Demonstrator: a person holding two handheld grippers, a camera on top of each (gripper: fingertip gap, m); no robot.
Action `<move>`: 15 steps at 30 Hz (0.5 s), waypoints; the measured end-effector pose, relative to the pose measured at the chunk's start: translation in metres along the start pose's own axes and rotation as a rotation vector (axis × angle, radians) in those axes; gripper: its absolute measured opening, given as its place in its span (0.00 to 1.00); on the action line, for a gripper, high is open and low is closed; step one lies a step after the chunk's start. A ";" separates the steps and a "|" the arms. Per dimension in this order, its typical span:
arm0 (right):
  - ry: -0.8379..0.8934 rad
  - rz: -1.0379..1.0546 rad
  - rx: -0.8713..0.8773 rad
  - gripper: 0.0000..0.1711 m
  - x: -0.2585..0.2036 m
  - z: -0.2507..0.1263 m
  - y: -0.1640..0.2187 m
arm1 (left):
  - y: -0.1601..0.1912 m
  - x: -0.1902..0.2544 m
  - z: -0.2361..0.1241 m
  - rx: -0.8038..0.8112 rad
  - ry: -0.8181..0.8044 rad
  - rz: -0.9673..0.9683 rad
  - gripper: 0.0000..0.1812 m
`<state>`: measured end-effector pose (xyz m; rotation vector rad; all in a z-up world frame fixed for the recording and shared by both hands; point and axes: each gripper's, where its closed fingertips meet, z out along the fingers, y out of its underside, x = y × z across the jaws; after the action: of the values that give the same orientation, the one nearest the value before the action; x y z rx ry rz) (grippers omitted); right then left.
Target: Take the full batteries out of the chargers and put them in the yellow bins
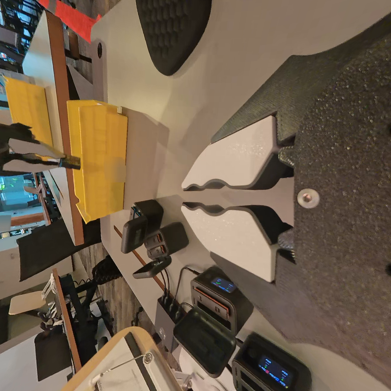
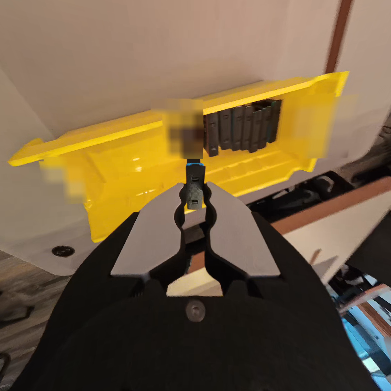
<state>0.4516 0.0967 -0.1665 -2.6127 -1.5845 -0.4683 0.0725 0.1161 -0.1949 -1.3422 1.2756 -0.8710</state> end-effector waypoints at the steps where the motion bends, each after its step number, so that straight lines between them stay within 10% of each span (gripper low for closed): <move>1: -0.025 -0.002 -0.002 0.09 -0.004 0.011 0.001 | 0.004 -0.002 0.001 -0.010 -0.007 -0.002 0.05; 15: -0.116 -0.034 -0.027 0.09 -0.009 0.081 -0.006 | 0.033 -0.006 0.010 -0.104 -0.037 -0.023 0.05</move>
<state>0.4607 0.1075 -0.2466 -2.6827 -1.6696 -0.3477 0.0739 0.1277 -0.2280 -1.4509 1.2939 -0.8018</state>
